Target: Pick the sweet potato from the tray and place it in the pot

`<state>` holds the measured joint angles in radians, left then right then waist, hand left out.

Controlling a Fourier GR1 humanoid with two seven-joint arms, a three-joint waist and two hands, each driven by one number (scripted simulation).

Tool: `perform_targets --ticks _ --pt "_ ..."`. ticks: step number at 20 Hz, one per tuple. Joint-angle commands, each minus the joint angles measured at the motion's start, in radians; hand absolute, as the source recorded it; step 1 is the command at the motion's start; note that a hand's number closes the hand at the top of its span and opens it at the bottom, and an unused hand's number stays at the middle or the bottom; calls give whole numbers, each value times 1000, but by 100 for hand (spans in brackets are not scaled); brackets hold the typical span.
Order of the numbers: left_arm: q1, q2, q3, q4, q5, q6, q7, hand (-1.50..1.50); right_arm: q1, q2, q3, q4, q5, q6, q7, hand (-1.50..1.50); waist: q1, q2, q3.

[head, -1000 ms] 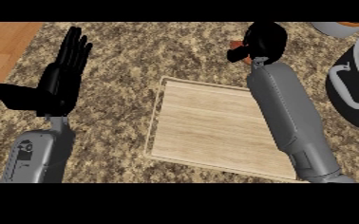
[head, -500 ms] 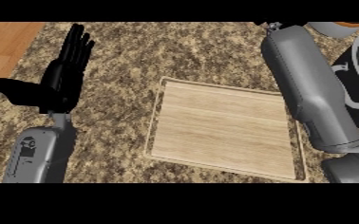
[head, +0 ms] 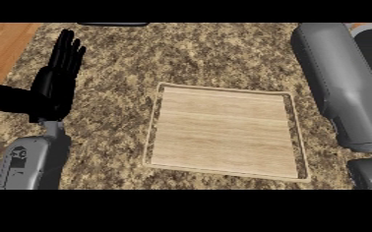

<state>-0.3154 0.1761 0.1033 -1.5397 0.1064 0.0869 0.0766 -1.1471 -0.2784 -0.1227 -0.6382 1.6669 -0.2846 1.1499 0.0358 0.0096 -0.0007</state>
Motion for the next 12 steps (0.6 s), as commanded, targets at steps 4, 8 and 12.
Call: perform_targets --ticks 4,8,12 --pt "29 15 36 35 3 -8 -54 0 116 -59 -75 -75 -11 -3 84 150 -46 -11 0" --pt "88 17 30 -36 13 -21 -33 0 213 -66 -111 -173 -30 -63 57 150 -40 -15 1" --pt "38 -34 -8 0 -21 21 -38 0 335 -140 -174 -262 -119 -60 -88 150 -49 -12 1"
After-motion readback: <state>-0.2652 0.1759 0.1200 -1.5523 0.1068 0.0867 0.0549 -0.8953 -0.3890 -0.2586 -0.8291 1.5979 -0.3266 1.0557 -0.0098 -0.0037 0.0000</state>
